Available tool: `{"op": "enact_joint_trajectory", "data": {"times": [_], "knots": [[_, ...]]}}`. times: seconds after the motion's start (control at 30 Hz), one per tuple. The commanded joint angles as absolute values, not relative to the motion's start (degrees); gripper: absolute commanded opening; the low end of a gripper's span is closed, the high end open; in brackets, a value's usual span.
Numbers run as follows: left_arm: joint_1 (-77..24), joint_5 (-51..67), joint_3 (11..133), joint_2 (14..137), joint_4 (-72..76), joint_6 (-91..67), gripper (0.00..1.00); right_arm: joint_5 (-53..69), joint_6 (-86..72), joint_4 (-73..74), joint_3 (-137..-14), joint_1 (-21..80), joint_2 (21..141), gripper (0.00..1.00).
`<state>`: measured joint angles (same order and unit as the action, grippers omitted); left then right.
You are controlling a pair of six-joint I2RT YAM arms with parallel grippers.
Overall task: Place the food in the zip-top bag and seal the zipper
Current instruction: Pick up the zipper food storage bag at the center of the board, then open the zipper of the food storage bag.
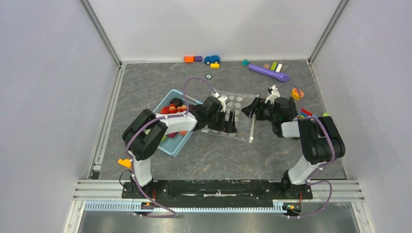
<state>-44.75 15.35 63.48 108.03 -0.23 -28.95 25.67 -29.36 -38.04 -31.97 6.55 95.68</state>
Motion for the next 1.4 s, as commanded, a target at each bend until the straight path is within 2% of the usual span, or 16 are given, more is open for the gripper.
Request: {"op": "enact_joint_trajectory", "data": {"times": [0.0, 0.07, 0.17, 0.27, 0.3, 0.33, 0.5, 0.77, 0.97, 1.13, 1.37], "knots": [[-44.8, 17.1, 62.6, 109.9, 1.8, -30.5, 1.00, 27.9, -31.1, -43.2, -30.8, 7.5, 96.4, 0.81], [-44.8, 17.2, 62.3, 109.8, 2.0, -30.8, 1.00, 28.3, -31.0, -43.5, -30.2, 8.0, 96.6, 0.73], [-44.8, 17.7, 61.7, 109.1, 2.8, -31.1, 1.00, 27.9, -30.8, -43.9, -29.3, 8.8, 96.6, 0.54], [-44.8, 18.1, 60.9, 107.8, 3.4, -31.4, 1.00, 26.6, -30.5, -44.6, -28.2, 9.4, 95.9, 0.27], [-44.8, 18.3, 60.8, 107.3, 3.4, -31.7, 1.00, 26.4, -30.0, -44.6, -28.1, 9.6, 95.5, 0.10], [-44.8, 18.8, 60.6, 106.7, 3.4, -31.9, 1.00, 26.2, -29.9, -44.5, -28.1, 9.6, 94.9, 0.00], [-44.8, 20.3, 58.8, 100.2, 3.7, -33.7, 1.00, 25.3, -24.3, -40.9, -28.2, 10.4, 86.4, 0.00], [-44.9, 16.4, 58.4, 82.8, -3.1, -34.1, 1.00, 12.3, -5.0, -11.5, -35.6, 13.6, 66.6, 0.00], [-44.9, 10.6, 61.7, 74.4, -8.2, -35.5, 1.00, 11.5, 7.3, -7.2, -33.1, 18.8, 53.2, 0.00], [-45.3, 10.5, 69.0, 76.2, -7.3, -38.9, 1.00, 11.6, 6.1, -7.7, -33.4, 21.3, 51.5, 0.00], [-47.0, 3.3, 78.2, 85.1, -9.9, -39.9, 1.00, 8.1, 2.9, -7.7, -33.5, 26.6, 52.4, 0.00]]}}
